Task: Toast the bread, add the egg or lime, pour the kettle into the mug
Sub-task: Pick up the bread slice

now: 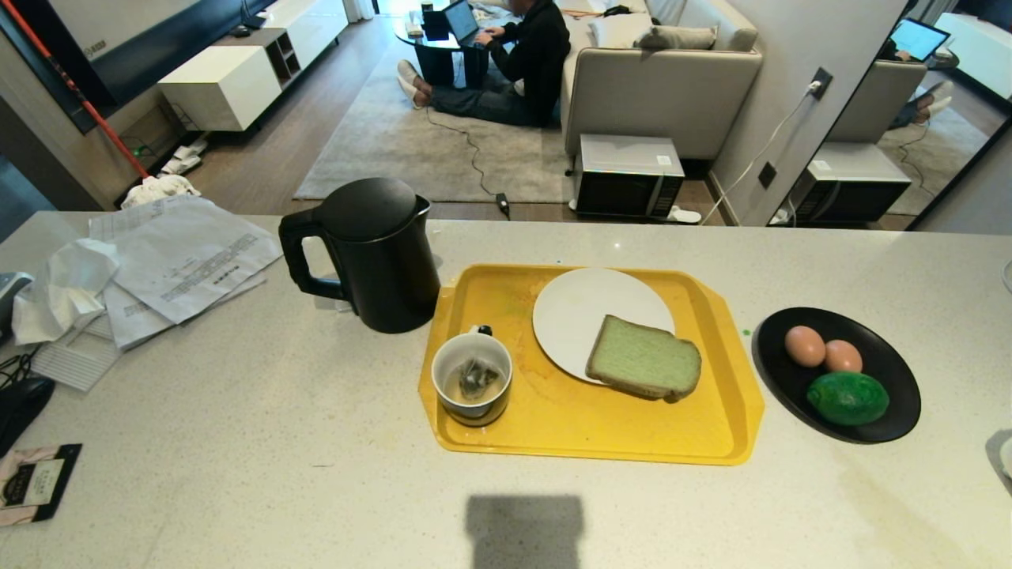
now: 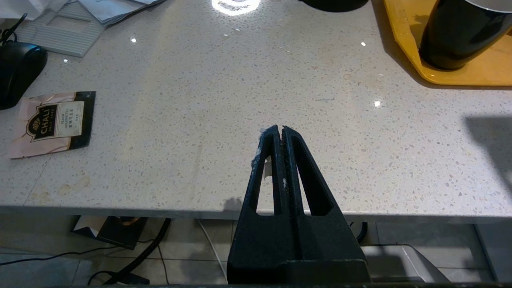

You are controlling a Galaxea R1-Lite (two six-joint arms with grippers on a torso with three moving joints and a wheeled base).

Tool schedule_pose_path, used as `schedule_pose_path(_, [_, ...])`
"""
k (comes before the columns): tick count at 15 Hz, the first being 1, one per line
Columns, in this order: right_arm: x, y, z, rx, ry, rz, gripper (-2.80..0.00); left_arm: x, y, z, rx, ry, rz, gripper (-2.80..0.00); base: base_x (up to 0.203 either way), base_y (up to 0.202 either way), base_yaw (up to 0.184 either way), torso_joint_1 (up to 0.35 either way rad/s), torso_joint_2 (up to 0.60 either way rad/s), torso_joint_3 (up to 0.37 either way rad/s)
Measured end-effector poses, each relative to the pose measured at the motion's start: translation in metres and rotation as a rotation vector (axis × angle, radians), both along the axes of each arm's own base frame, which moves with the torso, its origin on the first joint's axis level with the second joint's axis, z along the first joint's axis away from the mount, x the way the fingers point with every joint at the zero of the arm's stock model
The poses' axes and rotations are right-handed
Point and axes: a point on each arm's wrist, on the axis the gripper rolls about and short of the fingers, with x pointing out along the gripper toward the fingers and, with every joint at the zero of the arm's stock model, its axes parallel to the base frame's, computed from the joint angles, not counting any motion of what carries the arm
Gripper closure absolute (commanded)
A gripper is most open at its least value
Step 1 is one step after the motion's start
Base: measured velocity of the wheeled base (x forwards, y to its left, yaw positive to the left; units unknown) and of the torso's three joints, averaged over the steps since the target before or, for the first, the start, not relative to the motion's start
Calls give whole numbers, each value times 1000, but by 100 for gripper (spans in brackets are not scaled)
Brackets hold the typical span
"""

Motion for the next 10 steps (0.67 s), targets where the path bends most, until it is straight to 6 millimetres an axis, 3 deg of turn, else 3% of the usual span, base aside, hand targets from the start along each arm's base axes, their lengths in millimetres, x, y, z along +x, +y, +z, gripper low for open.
schedule_pose_path(10, [0, 0, 0, 1, 0, -3, 0, 0, 0, 0, 0, 0, 0, 0, 0, 0, 0, 0, 0, 0])
